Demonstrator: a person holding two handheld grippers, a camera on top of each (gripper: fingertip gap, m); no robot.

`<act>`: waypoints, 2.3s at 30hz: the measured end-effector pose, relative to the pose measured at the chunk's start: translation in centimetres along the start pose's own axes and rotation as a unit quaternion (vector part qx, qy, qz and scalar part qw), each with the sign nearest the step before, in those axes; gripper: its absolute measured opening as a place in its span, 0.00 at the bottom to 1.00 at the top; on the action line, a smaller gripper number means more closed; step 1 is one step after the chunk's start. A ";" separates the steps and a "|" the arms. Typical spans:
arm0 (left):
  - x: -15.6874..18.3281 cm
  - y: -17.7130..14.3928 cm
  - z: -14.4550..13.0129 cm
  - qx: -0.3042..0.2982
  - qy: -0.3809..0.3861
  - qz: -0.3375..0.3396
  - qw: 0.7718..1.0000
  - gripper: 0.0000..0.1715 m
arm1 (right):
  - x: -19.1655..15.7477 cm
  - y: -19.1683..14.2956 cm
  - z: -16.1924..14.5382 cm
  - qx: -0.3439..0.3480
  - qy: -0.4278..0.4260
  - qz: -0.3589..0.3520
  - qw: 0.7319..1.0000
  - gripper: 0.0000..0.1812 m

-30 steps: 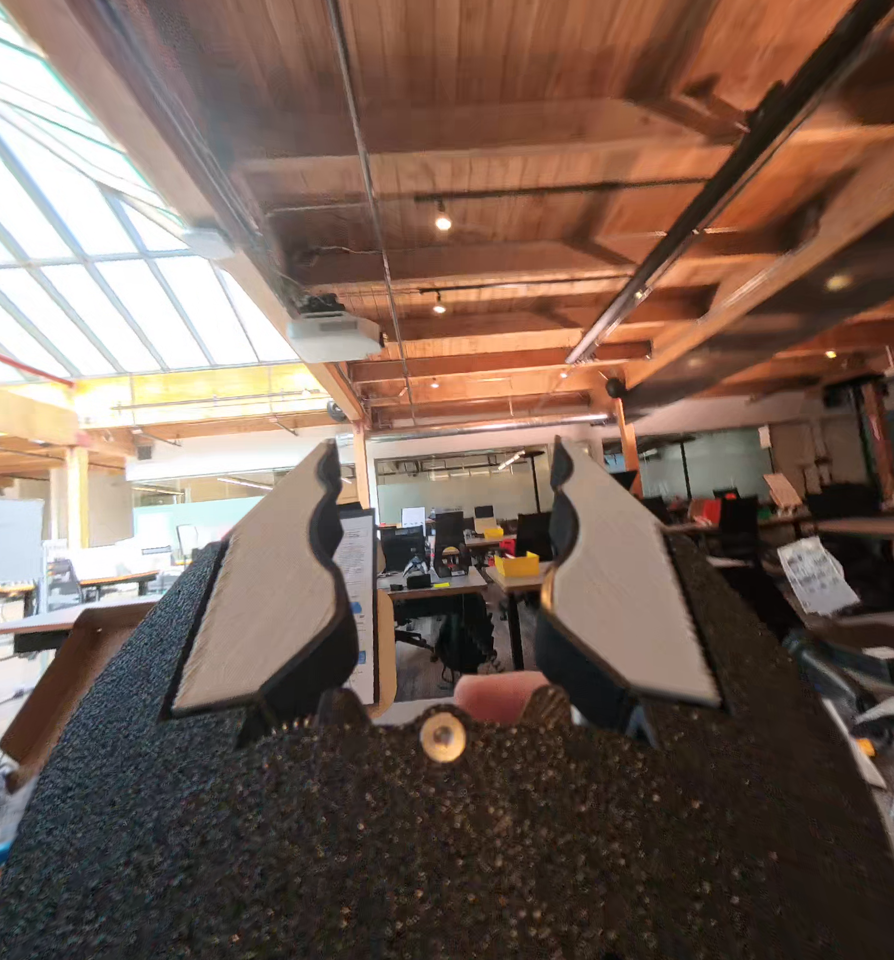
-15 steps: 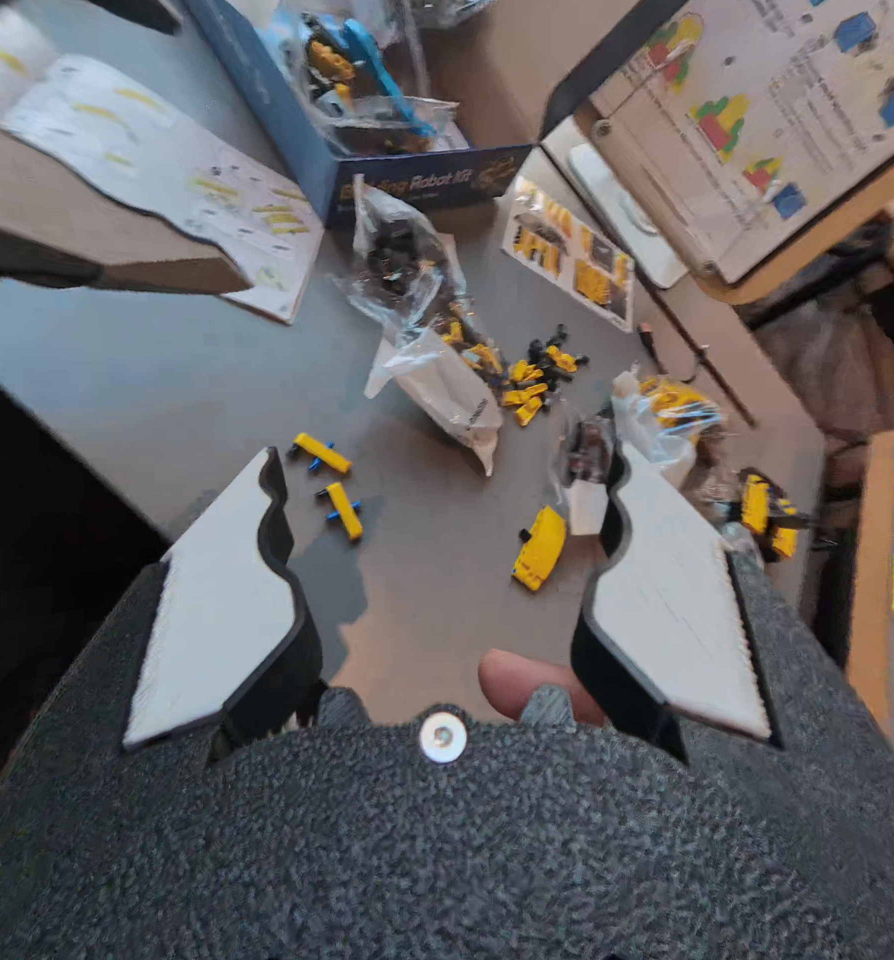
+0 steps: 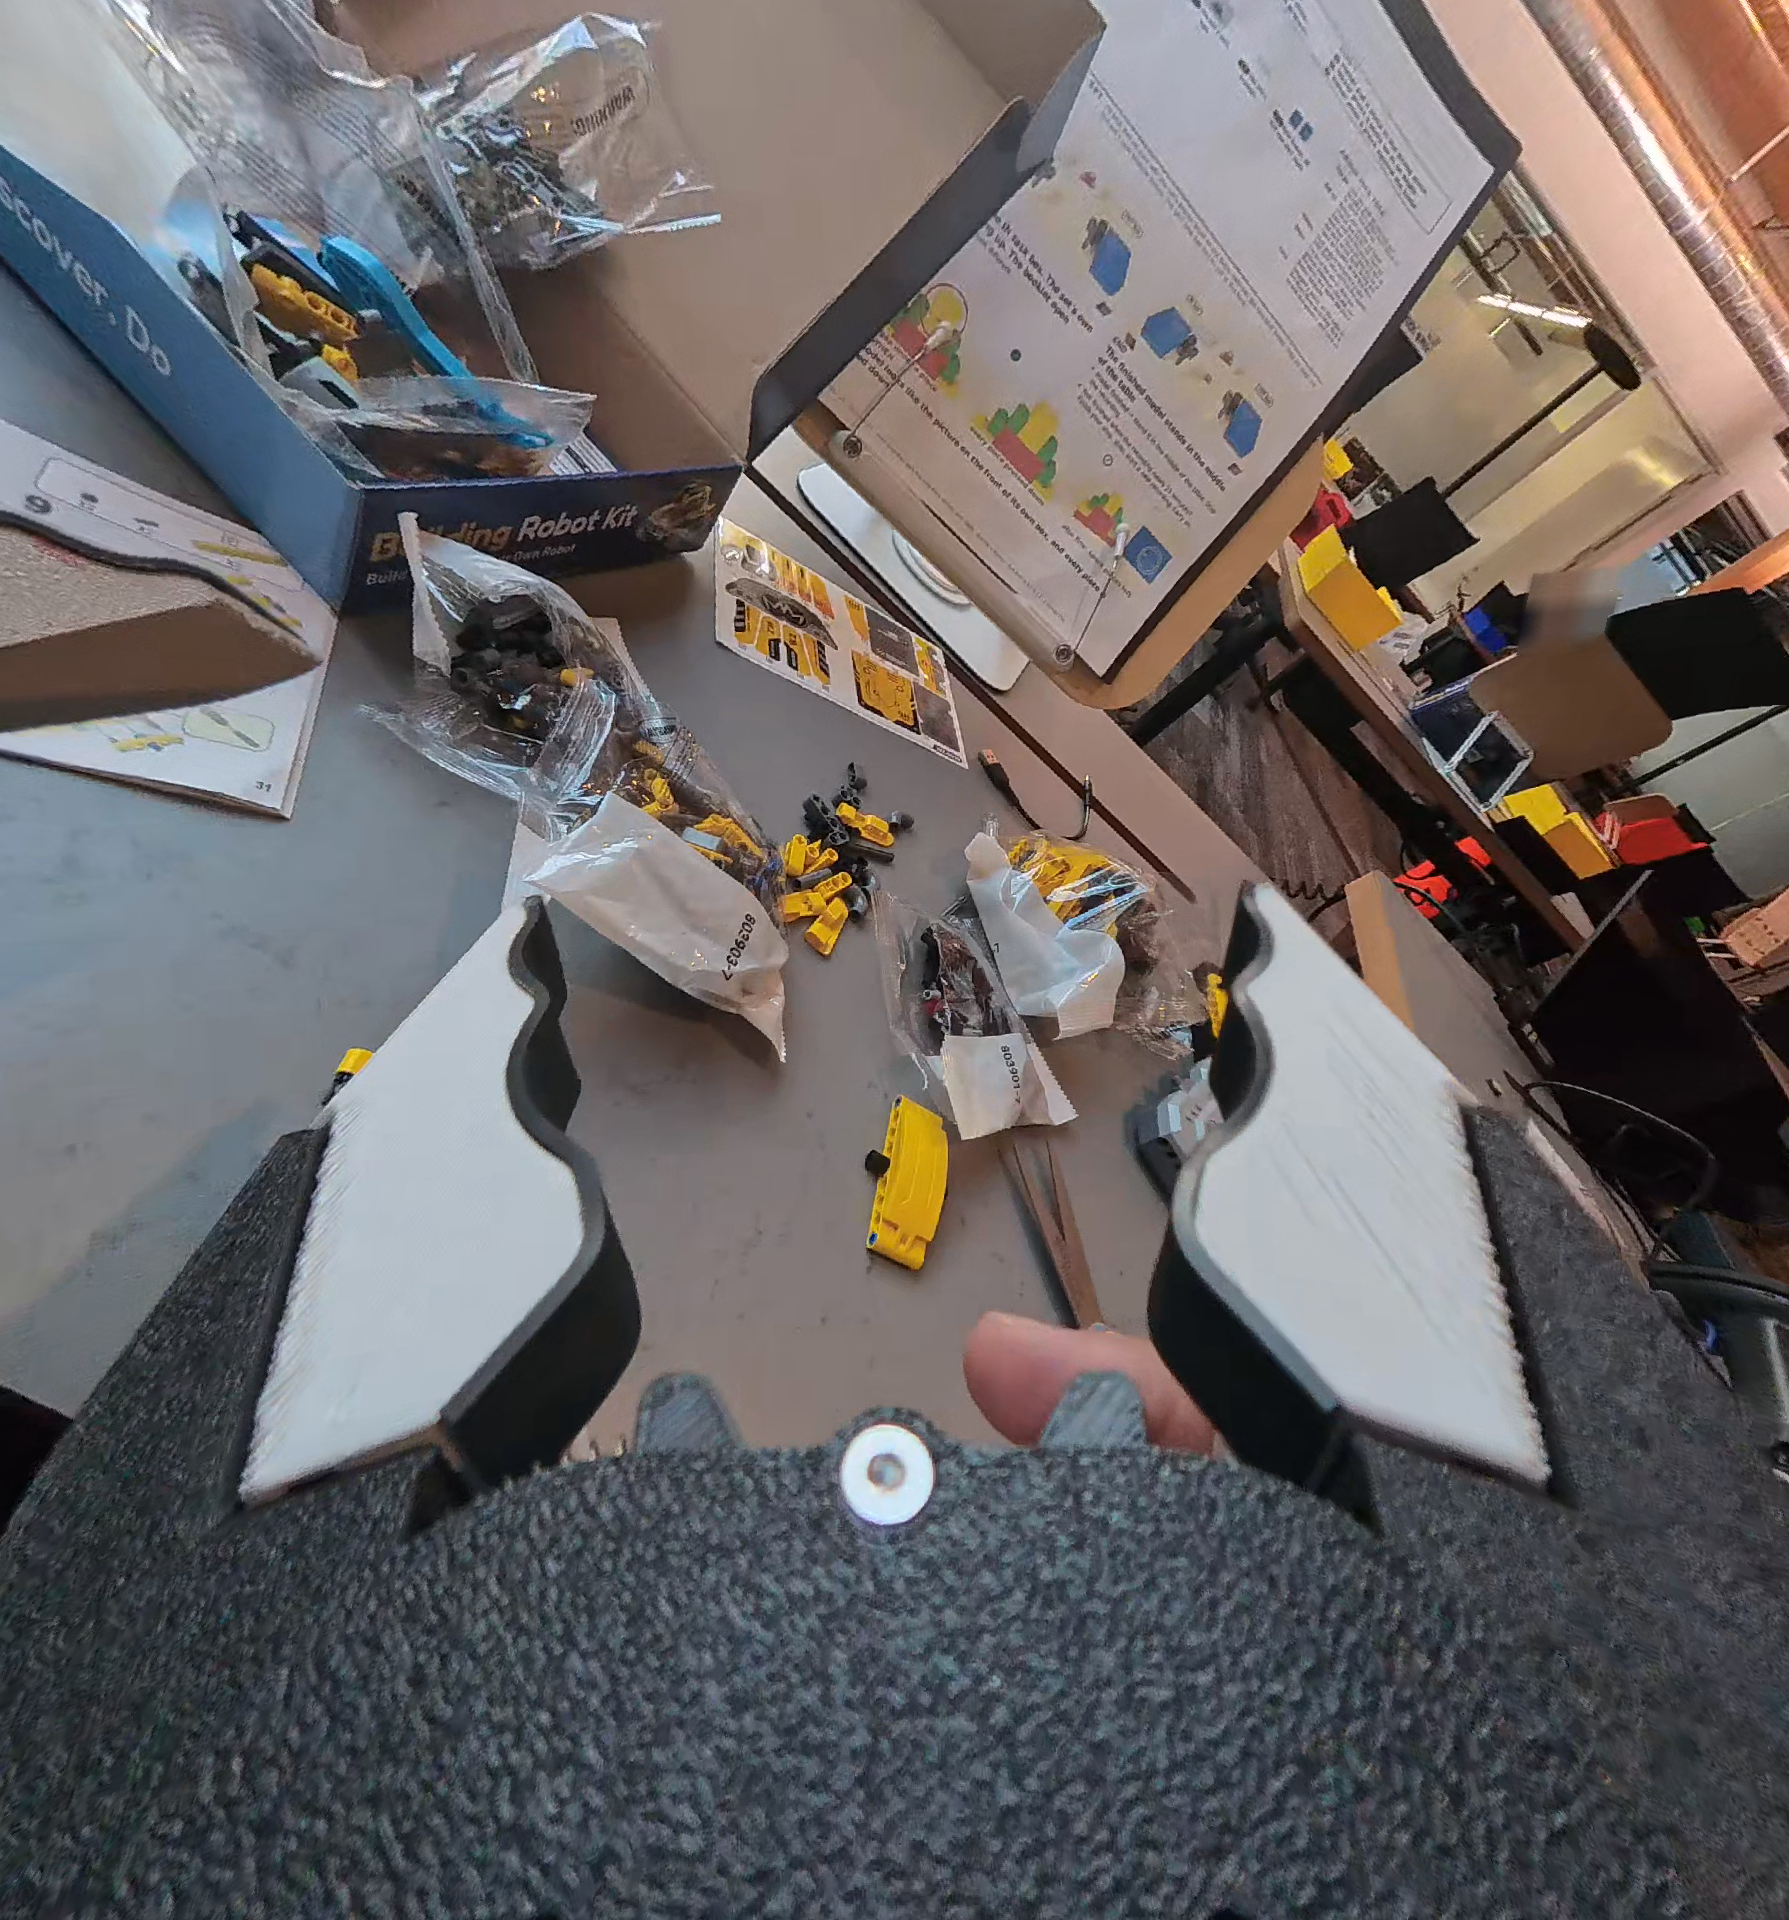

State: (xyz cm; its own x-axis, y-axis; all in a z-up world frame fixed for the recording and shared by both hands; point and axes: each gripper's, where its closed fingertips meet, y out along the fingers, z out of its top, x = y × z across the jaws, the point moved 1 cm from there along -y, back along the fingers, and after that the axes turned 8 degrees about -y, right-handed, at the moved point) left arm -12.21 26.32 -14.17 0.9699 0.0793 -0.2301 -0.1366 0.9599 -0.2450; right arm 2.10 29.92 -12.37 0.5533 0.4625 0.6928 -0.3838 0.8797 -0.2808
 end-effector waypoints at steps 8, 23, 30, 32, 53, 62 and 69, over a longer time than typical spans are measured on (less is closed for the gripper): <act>0.1 0.3 -0.6 -0.013 0.008 -0.006 1.000 0.57 | 0.7 0.0 -0.2 0.004 0.020 0.018 1.000 0.69; -2.9 0.7 -3.5 -0.094 -0.022 -0.161 0.982 0.05 | 5.3 -3.1 -1.2 0.092 0.105 0.170 0.975 0.03; -2.5 1.8 -6.5 -0.156 -0.005 -0.175 0.972 0.13 | 6.1 -2.5 -2.9 0.074 0.121 0.180 0.973 0.05; -2.4 1.8 -6.4 -0.156 -0.001 -0.179 0.971 0.17 | 5.8 -2.2 -3.5 0.062 0.114 0.184 0.974 0.05; -11.6 -0.8 -5.2 -0.107 -0.102 -0.109 0.983 0.19 | 0.4 5.6 -14.6 -0.184 0.112 0.278 0.936 0.34; -11.2 -0.9 -6.7 -0.134 -0.098 -0.105 0.980 0.19 | -2.1 9.3 -19.6 -0.251 0.142 0.313 0.905 0.22; -9.8 -1.6 -6.5 -0.135 -0.074 -0.112 0.982 0.19 | -4.3 5.4 -19.1 -0.261 0.073 0.409 0.871 0.17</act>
State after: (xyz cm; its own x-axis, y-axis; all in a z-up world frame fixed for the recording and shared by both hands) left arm -22.86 22.30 -17.66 0.9976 -0.0688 -0.0065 0.0555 0.8532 -0.5186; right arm 11.80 34.75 -29.59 0.3556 0.9339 0.0369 -0.3260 0.1610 -0.9316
